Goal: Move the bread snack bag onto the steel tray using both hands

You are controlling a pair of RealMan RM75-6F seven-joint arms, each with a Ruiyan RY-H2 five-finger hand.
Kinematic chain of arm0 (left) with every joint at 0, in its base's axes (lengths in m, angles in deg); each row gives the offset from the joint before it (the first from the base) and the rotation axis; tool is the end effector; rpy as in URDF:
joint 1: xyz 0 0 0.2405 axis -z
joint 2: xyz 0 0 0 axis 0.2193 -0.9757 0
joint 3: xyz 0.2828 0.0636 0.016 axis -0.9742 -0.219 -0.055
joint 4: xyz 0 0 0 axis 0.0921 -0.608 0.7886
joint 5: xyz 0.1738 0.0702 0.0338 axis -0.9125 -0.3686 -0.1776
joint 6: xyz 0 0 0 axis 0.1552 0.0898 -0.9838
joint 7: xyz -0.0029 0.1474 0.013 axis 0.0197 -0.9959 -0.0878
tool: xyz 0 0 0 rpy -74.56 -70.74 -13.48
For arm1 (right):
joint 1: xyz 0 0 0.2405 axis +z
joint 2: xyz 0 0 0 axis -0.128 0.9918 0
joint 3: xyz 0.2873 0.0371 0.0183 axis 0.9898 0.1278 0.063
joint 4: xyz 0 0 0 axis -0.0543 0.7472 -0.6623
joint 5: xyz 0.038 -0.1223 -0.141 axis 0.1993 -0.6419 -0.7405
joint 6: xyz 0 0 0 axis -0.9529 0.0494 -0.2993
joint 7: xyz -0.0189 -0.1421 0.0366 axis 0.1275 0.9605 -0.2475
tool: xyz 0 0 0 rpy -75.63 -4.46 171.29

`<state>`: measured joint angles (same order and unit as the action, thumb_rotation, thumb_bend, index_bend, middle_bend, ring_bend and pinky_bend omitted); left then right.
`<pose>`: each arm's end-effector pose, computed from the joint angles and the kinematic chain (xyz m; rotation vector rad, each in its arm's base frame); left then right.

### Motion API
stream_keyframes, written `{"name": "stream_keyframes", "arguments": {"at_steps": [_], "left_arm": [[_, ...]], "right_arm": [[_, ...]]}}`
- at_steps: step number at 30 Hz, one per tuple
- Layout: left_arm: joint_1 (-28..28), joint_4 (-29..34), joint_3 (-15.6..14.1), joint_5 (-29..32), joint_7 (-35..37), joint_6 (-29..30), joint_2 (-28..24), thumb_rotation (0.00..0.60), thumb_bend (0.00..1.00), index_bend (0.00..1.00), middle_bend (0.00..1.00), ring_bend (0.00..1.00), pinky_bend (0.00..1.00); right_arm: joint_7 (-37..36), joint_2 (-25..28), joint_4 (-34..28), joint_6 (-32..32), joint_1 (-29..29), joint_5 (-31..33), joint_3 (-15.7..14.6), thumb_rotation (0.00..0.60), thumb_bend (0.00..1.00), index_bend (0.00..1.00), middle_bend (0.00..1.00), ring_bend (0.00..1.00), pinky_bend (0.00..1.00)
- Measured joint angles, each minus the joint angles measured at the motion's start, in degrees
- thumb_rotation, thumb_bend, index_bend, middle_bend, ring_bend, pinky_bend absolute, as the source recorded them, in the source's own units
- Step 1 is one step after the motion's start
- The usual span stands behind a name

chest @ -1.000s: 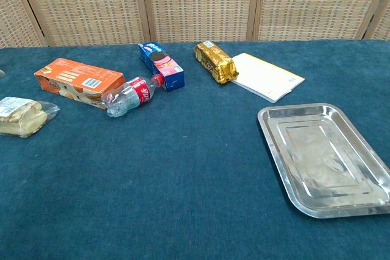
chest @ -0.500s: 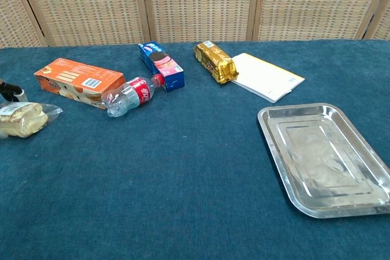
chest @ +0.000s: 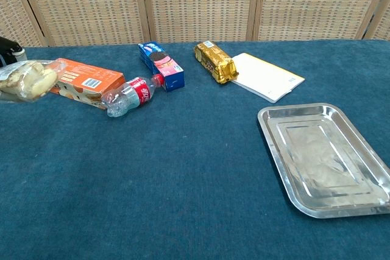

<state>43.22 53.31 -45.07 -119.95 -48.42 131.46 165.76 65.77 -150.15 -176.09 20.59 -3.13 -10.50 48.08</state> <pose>-0.3014 0.3618 0.1128 -1.6712 -0.8944 -0.9840 -0.3414 -0.1942 0.2130 1.2968 -0.8445 0.9284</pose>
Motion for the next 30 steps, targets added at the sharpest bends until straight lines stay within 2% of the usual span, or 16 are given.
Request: {"name": "stream_keyframes", "arguments": {"at_steps": [5,9,14,18,19,21,23,24,30], "left_arm": [[1.3,12.6,0.6,-2.6,-3.0,1.6,-2.7,0.600,0.09,0.51,0.50,0.37,0.37],[5.6,19.1,2.0,-2.8,-11.8,-1.7,0.0,0.600,0.09,0.51,0.50,0.38,0.37],[11.4,20.4,3.5,1.3,-22.9,-8.4,7.0,0.600,0.09,0.51,0.50,0.37,0.37],[15.4,18.0,4.0,4.8,-29.7,-12.3,14.0,0.600,0.08,0.51,0.50,0.37,0.37],[16.1,17.0,4.1,5.5,-30.7,-12.8,15.5,0.600,0.06,0.50,0.48,0.37,0.36],[17.4,14.8,4.2,7.0,-32.6,-13.7,18.5,0.600,0.01,0.32,0.28,0.22,0.24],[18.3,13.6,4.0,8.3,-34.1,-14.7,19.8,0.600,0.00,0.04,0.03,0.02,0.04],[18.5,13.4,3.8,9.2,-34.9,-15.5,19.9,0.600,0.00,0.00,0.00,0.00,0.01],[18.4,19.5,4.1,14.4,-37.8,-16.3,15.6,0.600,0.00,0.00,0.00,0.00,0.00]], "right_arm": [[0.0,0.1,-0.1,-0.2,0.2,-0.3,-0.1,0.600,0.00,0.00,0.00,0.00,0.00],[0.1,0.1,-0.1,-0.6,0.4,-0.3,-0.1,0.600,0.00,0.00,0.00,0.00,0.00],[-0.2,0.1,0.2,-1.3,0.6,0.2,-0.1,0.600,0.00,0.00,0.00,0.00,0.00],[-0.8,0.2,0.4,-1.7,0.7,0.7,0.1,0.600,0.00,0.00,0.00,0.00,0.00],[-1.0,0.2,0.4,-1.8,0.8,0.9,0.1,0.600,0.00,0.00,0.00,0.00,0.00],[-1.4,0.3,0.6,-2.0,0.8,1.1,0.2,0.600,0.00,0.00,0.00,0.00,0.00],[-1.7,0.4,0.7,-2.2,0.8,1.4,0.3,0.600,0.00,0.00,0.00,0.00,0.00],[-2.0,0.4,0.9,-2.4,0.9,1.5,0.3,0.600,0.00,0.00,0.00,0.00,0.00],[-2.1,0.4,1.0,-2.6,1.1,1.0,0.1,0.600,0.00,0.00,0.00,0.00,0.00]]}}
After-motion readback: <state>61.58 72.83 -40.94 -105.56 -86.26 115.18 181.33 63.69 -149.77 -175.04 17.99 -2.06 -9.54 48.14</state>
